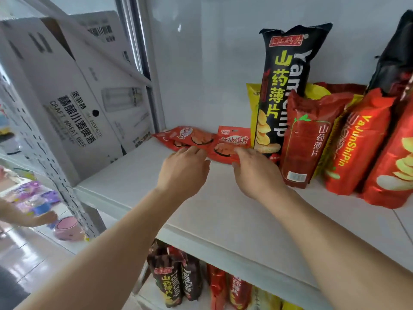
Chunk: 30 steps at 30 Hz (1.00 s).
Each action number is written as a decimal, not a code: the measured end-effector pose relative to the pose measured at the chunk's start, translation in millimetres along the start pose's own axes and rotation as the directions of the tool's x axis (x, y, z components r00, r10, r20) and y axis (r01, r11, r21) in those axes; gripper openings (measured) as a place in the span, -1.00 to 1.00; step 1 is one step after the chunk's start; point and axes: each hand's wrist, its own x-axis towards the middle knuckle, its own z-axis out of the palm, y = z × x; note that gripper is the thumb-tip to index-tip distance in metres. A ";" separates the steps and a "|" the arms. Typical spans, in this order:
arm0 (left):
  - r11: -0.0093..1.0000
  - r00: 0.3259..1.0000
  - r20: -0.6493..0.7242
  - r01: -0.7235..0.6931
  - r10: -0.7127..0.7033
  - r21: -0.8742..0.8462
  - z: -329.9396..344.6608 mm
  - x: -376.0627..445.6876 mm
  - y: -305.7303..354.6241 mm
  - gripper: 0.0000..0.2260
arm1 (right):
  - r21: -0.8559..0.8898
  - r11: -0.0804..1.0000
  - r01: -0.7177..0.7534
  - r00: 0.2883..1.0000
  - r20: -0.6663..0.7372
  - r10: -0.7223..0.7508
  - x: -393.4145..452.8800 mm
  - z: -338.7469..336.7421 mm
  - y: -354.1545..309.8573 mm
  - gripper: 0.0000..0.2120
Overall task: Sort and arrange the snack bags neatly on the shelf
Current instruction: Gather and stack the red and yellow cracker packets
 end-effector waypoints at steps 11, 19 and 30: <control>0.767 0.827 0.174 0.561 -0.535 -0.311 70.2 120.1 -116.9 -0.58 | 0.026 0.858 -0.513 0.840 0.224 0.495 125.5 81.9 -1.2 -0.44; 0.660 0.706 0.445 0.695 -0.552 -0.284 142.4 161.3 -176.6 -0.16 | 0.143 0.818 -0.557 0.829 0.140 0.541 151.2 111.2 -14.4 -0.62; -0.494 0.628 0.663 0.458 -0.408 -0.739 131.0 170.9 -178.2 -0.62 | 0.478 0.716 -0.508 0.827 0.040 0.560 177.9 119.9 -24.5 -0.68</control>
